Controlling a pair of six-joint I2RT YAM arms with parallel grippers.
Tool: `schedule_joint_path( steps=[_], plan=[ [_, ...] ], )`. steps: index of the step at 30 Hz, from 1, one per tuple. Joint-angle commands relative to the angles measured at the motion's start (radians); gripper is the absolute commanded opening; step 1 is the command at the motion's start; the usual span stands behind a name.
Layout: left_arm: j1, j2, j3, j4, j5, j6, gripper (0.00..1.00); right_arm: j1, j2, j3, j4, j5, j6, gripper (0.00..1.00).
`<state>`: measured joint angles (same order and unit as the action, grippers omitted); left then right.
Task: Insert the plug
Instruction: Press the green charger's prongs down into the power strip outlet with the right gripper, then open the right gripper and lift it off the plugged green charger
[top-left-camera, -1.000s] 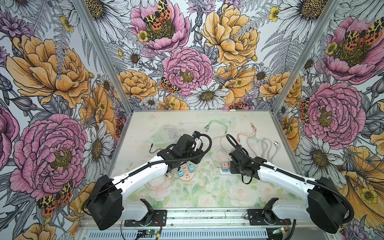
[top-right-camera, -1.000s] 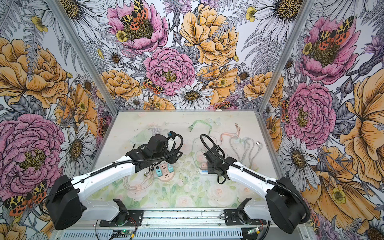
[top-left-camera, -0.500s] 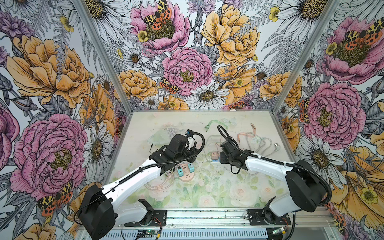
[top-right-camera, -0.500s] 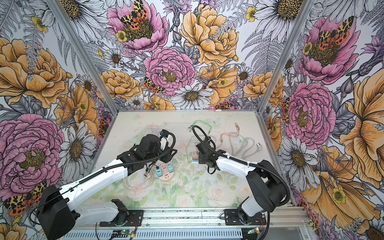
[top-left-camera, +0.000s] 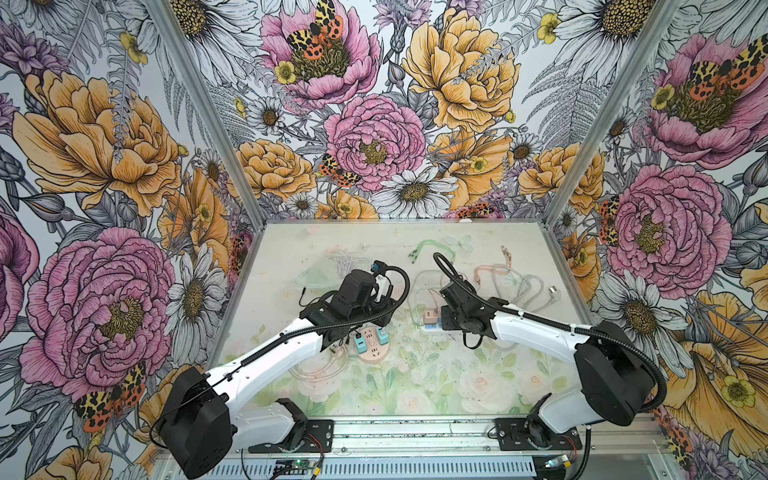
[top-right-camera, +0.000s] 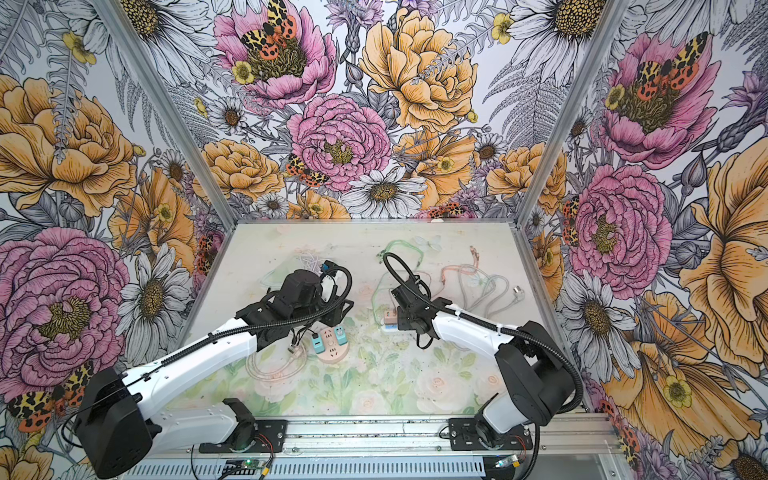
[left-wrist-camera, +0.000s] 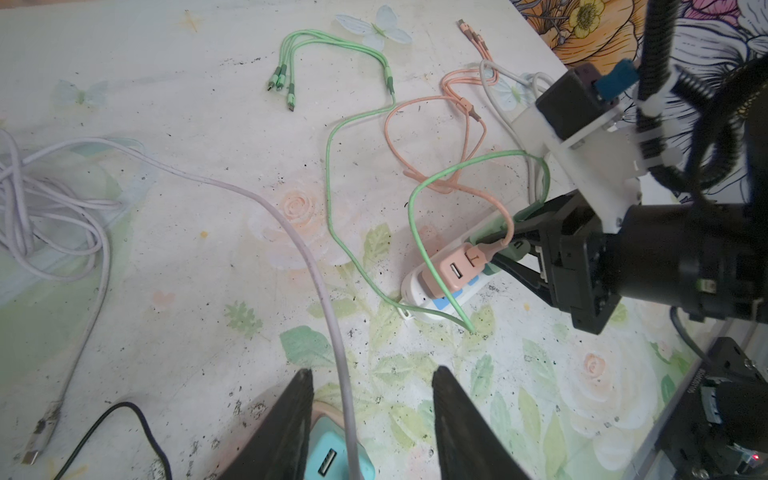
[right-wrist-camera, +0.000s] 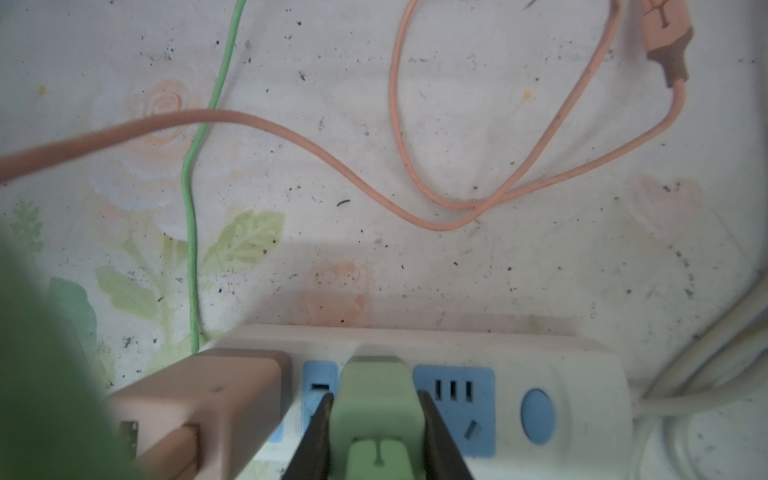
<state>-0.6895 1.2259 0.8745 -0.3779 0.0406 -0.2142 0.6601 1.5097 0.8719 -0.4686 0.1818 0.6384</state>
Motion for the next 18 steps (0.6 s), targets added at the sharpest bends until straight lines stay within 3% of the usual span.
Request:
schedule_joint_path(
  steps=[1, 6, 18],
  plan=[
    [0.006, 0.003, 0.004, 0.019, -0.002, -0.012, 0.49, 0.011, 0.012, 0.0, -0.15, -0.083, -0.002, 0.16],
    [0.007, -0.015, 0.012, 0.018, -0.01, -0.01, 0.49, 0.01, -0.012, 0.022, -0.156, -0.074, -0.01, 0.3],
    [0.007, -0.046, 0.029, -0.005, -0.025, -0.005, 0.49, 0.011, -0.077, 0.067, -0.188, -0.022, -0.035, 0.41]
  ],
)
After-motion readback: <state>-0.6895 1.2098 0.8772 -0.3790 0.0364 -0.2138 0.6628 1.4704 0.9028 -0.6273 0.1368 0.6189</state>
